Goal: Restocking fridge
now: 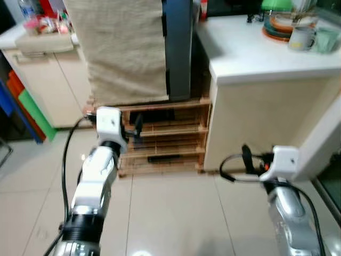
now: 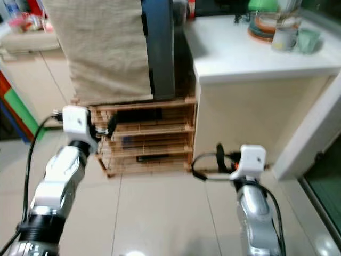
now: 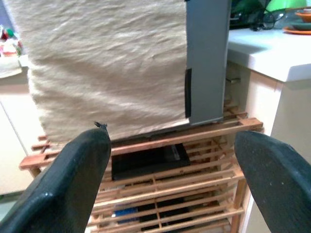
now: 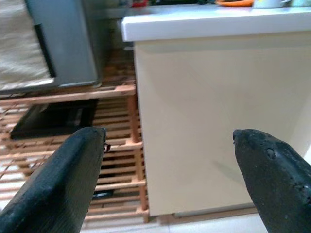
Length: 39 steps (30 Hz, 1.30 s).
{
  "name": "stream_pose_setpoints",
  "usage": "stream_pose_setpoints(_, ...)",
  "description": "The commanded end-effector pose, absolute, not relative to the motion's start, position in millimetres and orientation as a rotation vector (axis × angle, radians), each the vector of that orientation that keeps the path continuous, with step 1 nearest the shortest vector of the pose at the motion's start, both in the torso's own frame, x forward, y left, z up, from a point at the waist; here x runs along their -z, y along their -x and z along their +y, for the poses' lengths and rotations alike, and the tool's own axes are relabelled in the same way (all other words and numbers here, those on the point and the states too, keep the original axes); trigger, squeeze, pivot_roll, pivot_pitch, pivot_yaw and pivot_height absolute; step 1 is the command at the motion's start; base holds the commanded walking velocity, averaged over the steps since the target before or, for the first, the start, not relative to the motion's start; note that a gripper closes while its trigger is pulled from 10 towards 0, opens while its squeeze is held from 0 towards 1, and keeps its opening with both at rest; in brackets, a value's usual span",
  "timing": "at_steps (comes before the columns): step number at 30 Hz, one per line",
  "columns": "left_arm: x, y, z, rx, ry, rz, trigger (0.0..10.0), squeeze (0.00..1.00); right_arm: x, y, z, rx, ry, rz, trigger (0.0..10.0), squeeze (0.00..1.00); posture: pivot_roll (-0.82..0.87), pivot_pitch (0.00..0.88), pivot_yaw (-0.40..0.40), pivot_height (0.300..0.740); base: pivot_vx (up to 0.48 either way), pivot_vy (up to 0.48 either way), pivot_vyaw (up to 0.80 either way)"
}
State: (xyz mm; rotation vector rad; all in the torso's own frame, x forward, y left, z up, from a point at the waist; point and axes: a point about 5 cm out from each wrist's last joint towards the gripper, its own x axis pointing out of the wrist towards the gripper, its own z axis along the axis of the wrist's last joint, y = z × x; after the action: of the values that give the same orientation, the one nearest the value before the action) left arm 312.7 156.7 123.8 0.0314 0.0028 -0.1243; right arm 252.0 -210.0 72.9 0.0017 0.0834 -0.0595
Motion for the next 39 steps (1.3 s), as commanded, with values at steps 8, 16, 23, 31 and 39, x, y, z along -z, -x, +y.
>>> stream_pose_setpoints(8,-124,-316,161,0.115,-0.043,0.007,10.0,0.0,-80,-256,-207,0.052,-0.009,0.052,10.0,0.07,-0.07,0.0,0.078,0.74,0.439,0.0,0.0)
stream_pose_setpoints(16,-120,-313,164,0.097,-0.044,0.018,10.0,0.0,-78,-253,-207,0.05,-0.01,0.061,10.0,0.07,-0.07,0.0,0.078,0.74,0.332,0.3,0.0)
stream_pose_setpoints(23,-117,-314,167,0.079,-0.006,0.042,10.0,0.0,-77,-255,-211,0.065,-0.019,0.066,10.0,0.07,-0.07,0.0,0.078,0.74,0.0,0.259,0.0)
stream_pose_setpoints(31,-113,-317,173,0.058,0.007,0.067,10.0,0.0,-76,-254,-215,0.079,-0.019,0.067,10.0,0.07,-0.08,0.0,0.088,0.74,0.0,0.479,0.0)
stream_pose_setpoints(39,-112,-321,174,0.048,0.015,0.078,10.0,0.0,-71,-248,-215,0.09,-0.024,0.081,10.0,0.07,-0.08,0.0,0.096,0.74,0.0,0.48,0.0)
